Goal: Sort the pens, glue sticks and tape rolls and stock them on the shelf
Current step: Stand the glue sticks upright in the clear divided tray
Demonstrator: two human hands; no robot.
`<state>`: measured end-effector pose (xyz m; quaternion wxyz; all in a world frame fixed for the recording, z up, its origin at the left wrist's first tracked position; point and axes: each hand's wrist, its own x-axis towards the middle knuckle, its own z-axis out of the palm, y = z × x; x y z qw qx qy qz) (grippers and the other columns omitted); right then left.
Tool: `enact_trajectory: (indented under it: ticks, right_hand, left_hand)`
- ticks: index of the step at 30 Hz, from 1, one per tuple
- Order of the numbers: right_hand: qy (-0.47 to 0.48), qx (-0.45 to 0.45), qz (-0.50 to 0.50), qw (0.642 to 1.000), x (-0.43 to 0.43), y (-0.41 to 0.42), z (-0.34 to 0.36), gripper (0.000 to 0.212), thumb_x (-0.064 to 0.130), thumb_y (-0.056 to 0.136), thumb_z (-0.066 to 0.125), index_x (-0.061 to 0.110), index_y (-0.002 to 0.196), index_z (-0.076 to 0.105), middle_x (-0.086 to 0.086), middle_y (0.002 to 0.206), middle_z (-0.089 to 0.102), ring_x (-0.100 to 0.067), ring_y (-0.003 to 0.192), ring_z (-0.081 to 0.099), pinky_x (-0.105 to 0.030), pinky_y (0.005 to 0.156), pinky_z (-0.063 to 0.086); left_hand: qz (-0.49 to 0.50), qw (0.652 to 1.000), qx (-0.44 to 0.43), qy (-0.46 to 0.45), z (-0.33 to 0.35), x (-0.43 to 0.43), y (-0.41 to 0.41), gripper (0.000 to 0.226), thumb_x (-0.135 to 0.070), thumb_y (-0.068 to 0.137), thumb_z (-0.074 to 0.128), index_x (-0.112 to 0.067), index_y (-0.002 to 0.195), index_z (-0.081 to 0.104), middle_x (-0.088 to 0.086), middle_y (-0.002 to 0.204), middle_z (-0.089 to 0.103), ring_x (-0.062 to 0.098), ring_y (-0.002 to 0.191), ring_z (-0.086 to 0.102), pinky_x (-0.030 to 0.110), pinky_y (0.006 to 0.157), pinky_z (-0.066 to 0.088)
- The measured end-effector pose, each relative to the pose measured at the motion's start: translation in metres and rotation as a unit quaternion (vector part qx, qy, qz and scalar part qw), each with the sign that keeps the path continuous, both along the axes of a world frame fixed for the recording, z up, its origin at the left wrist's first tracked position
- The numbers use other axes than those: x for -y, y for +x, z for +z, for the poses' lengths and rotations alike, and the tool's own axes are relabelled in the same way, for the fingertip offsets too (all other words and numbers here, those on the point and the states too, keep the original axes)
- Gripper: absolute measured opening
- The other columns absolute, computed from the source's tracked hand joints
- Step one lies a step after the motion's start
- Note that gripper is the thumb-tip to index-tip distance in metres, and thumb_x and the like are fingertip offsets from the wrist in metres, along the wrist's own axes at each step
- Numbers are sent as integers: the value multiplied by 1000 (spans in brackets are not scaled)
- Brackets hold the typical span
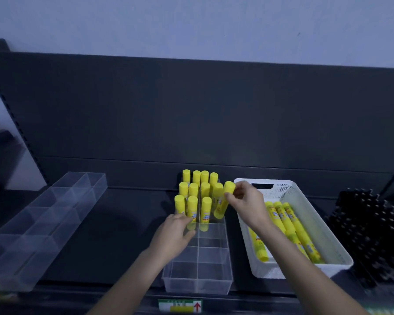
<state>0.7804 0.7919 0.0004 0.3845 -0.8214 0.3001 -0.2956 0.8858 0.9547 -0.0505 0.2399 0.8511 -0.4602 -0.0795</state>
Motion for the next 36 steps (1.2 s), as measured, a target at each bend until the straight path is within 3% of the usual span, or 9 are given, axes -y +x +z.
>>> enact_trajectory:
  ticks: [6,20,25,32,36]
  right_hand:
    - [-64,-119,42,990,-7,13,-35,26,20,85,63,9,108,60,-9,99,70,-24,92,64,-36,82,52]
    - [-61,-140,15,988,-10,12,-35,32,19,84,65,6,112,60,-10,105,69,-22,97,64,-28,83,49]
    - [-39,-123,0,992,-12,5,-32,31,14,83,65,5,112,59,-10,103,69,-18,88,61,-17,74,42]
    - [-40,-78,-88,992,11,-54,-25,26,10,85,62,3,110,62,-9,102,68,-14,84,57,-22,77,41]
    - [-31,-115,-133,984,47,-101,-21,22,9,87,57,1,107,62,-14,102,68,-29,99,62,-26,74,39]
  left_hand:
    - [-16,999,39,16,-5,0,4,38,-26,95,47,-19,132,52,-2,128,53,15,116,44,24,97,37]
    - [-21,998,40,34,2,2,3,38,-26,95,47,-17,132,52,1,127,53,17,118,43,30,97,41]
    - [-29,998,33,46,4,1,3,31,-26,94,47,-13,120,58,1,120,54,17,112,46,33,92,45]
    - [-41,996,27,-74,23,28,-27,29,-21,95,45,-14,119,61,0,118,59,17,114,50,29,93,41]
    - [-64,992,3,-106,30,58,-60,28,-13,93,49,-8,116,64,6,115,64,21,111,55,24,93,38]
